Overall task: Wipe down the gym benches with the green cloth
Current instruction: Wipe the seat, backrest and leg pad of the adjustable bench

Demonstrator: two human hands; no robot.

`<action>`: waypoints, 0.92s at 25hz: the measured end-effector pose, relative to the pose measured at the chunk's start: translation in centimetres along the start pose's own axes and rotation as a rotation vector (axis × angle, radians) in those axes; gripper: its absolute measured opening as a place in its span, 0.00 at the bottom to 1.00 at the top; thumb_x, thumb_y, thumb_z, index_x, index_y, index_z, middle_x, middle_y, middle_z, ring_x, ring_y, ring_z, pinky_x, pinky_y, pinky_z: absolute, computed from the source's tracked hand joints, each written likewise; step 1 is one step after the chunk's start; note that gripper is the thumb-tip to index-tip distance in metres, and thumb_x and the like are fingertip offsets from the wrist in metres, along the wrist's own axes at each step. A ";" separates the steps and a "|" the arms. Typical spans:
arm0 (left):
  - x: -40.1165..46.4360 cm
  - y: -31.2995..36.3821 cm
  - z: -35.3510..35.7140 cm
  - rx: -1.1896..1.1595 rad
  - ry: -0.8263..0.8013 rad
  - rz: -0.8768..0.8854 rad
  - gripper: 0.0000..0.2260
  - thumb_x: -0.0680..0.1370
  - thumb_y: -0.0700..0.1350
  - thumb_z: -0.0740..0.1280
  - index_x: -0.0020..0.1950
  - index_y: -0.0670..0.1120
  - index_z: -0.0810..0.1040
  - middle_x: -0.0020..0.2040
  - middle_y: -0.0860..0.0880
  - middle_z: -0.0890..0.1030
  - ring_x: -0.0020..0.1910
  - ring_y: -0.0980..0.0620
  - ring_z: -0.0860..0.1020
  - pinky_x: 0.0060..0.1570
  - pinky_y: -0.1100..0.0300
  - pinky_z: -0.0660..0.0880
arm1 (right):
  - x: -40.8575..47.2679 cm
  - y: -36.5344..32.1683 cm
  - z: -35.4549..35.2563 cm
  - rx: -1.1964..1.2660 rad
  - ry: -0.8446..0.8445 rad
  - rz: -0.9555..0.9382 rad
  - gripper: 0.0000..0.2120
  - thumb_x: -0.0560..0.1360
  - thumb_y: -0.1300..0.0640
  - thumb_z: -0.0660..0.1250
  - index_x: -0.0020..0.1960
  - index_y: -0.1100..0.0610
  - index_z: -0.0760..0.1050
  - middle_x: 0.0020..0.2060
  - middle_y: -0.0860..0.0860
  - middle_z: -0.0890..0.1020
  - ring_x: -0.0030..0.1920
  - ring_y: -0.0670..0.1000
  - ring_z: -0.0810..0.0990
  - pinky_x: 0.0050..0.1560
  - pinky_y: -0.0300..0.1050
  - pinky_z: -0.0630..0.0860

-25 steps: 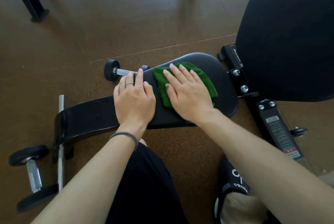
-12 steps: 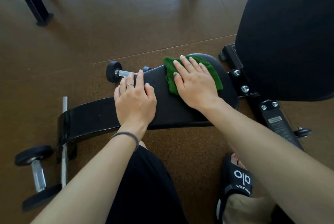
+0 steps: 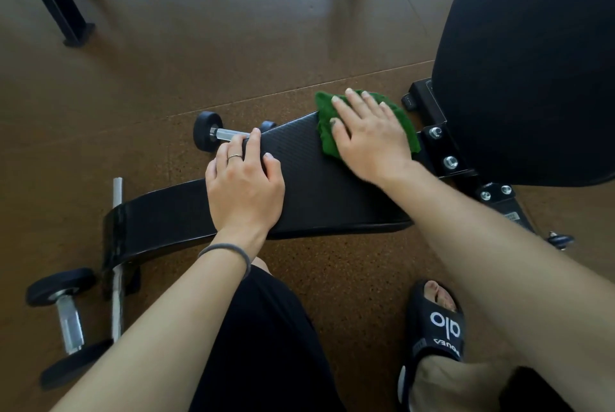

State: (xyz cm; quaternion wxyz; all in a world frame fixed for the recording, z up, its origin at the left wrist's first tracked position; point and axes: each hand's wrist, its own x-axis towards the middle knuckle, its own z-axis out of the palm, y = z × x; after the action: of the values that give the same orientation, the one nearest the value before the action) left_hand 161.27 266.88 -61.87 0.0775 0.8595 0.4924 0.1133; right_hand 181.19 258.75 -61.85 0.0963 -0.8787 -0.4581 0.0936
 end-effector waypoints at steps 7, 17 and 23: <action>-0.2 0.2 0.1 0.031 -0.001 0.004 0.24 0.84 0.55 0.52 0.79 0.49 0.68 0.76 0.45 0.72 0.76 0.44 0.67 0.75 0.45 0.62 | -10.5 -0.7 1.2 -0.006 0.061 0.189 0.29 0.85 0.41 0.42 0.84 0.48 0.54 0.84 0.52 0.54 0.83 0.56 0.52 0.83 0.57 0.49; -0.3 0.4 -0.2 0.042 -0.007 0.008 0.25 0.84 0.55 0.52 0.79 0.49 0.68 0.76 0.44 0.71 0.76 0.44 0.67 0.76 0.45 0.62 | -8.1 0.7 0.9 0.009 0.132 0.271 0.28 0.86 0.42 0.43 0.83 0.50 0.56 0.83 0.53 0.57 0.83 0.57 0.54 0.82 0.58 0.51; -0.2 0.4 -0.2 0.032 -0.014 0.007 0.24 0.84 0.54 0.52 0.79 0.49 0.68 0.76 0.44 0.71 0.77 0.44 0.66 0.75 0.45 0.61 | -6.4 2.7 0.3 0.007 0.093 0.212 0.28 0.85 0.42 0.45 0.83 0.49 0.58 0.83 0.52 0.58 0.82 0.57 0.57 0.81 0.58 0.56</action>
State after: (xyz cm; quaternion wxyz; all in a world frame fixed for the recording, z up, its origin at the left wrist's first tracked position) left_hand 161.42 266.49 -61.66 0.0667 0.8632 0.4904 0.0995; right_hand 179.64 251.95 -62.34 0.1100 -0.9254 -0.3571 0.0638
